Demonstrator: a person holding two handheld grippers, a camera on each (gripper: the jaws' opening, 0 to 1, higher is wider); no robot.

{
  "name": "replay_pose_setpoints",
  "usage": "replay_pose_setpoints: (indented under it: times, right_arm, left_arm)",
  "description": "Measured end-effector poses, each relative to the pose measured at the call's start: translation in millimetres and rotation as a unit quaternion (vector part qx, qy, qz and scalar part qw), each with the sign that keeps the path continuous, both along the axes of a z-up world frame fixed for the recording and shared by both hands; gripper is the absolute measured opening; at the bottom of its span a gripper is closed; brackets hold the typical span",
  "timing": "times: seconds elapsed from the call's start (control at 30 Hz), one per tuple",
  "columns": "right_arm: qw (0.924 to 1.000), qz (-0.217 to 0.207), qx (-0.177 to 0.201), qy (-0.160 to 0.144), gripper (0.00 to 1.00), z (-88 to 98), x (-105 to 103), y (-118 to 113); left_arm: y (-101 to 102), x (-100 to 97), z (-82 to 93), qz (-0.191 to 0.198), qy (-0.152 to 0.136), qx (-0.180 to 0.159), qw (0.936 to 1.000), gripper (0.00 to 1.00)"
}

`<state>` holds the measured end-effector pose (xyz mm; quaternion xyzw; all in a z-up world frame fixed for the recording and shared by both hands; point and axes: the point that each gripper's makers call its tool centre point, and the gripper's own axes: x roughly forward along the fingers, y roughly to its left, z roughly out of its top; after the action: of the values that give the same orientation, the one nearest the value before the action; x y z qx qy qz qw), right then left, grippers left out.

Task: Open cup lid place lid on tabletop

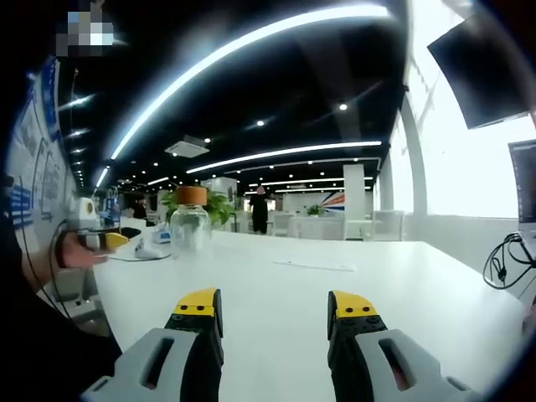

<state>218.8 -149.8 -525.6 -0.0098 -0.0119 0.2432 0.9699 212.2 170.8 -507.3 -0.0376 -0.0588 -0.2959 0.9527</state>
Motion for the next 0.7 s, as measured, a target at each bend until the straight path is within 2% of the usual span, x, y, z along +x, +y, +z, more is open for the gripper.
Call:
replay_pose_setpoints:
  times: [0.1,0.27,0.37,0.7]
  right_arm:
    - [1.0,0.002,0.0,0.001,0.45,-0.9,0.2,1.5]
    - [1.0,0.003,0.001,0.002,0.45,-1.9,0.5,2.6]
    - [1.0,0.003,0.002,0.003,0.45,-2.7,0.8,2.7]
    - [1.0,0.006,0.003,0.005,0.45,-4.6,0.5,4.5]
  left_arm:
    - [-6.7,2.0,2.7,-0.01,-0.001,-0.006,0.9999,0.45]
    - [-17.9,5.3,-2.4,-0.028,0.005,0.003,0.9996,0.47]
    - [-21.6,6.5,-5.1,-0.033,0.009,0.005,0.9994,0.51]
    - [-39.2,13.0,-2.9,-0.056,0.007,0.002,0.9984,0.5]
